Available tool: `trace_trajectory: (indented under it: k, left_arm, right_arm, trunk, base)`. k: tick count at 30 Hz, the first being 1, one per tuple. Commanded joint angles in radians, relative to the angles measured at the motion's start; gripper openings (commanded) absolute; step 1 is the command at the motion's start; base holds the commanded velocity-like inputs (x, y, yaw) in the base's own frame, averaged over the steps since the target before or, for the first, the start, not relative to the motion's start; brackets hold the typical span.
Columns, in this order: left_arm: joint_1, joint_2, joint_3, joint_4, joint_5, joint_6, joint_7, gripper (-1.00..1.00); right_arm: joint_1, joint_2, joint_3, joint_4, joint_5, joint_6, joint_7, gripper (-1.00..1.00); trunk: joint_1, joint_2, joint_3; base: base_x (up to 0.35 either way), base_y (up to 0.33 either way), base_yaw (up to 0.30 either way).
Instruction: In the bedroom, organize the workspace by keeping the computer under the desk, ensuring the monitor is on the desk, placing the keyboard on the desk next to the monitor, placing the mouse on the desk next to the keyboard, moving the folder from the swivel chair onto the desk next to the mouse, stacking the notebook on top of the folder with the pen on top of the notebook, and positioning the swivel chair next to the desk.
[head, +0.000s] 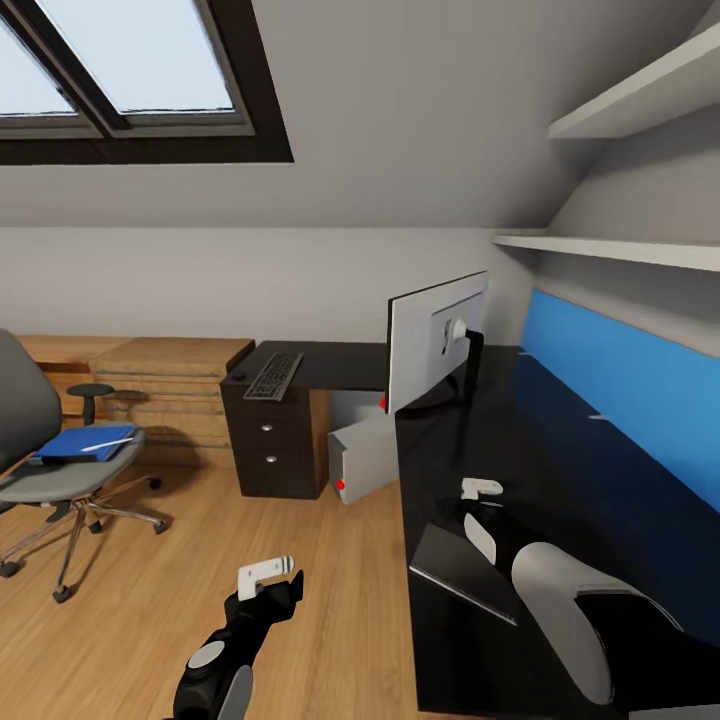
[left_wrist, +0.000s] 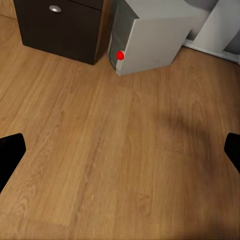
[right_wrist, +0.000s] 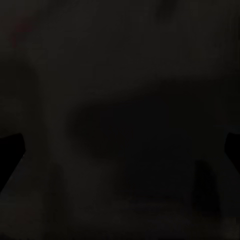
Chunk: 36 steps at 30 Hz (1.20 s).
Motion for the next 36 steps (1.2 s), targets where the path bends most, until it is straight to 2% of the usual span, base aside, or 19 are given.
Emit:
trace_trajectory:
  k: [1, 22, 31, 36]
  left_arm:
    - [-0.001, 0.000, -0.001, -0.001, 0.011, 0.003, 0.009, 1.00]
    - [-0.001, 0.002, 0.000, -0.001, 0.012, 0.006, 0.009, 1.00]
    - [-0.001, 0.002, 0.000, -0.001, 0.012, 0.006, 0.009, 1.00]
    - [-0.001, 0.002, 0.000, -0.001, 0.011, 0.006, 0.009, 1.00]
  right_arm:
    - [0.000, 0.000, 0.002, -0.002, -0.010, 0.005, -0.005, 1.00]
    - [0.000, 0.001, 0.003, 0.000, -0.010, 0.014, -0.009, 1.00]
    - [0.000, 0.001, 0.002, -0.001, -0.010, 0.092, -0.030, 1.00]
    - [0.000, 0.001, 0.002, -0.001, -0.010, 0.108, -0.033, 1.00]
  trunk:
    - [0.004, -0.008, -0.004]
    - [0.008, -0.015, -0.007]
    - [0.008, -0.015, -0.007]
    - [0.008, -0.015, -0.007]
  base:
    - [0.000, 0.000, 0.000]
    - [0.000, 0.000, 0.000]
    - [0.000, 0.000, 0.000]
    - [0.000, 0.000, 0.000]
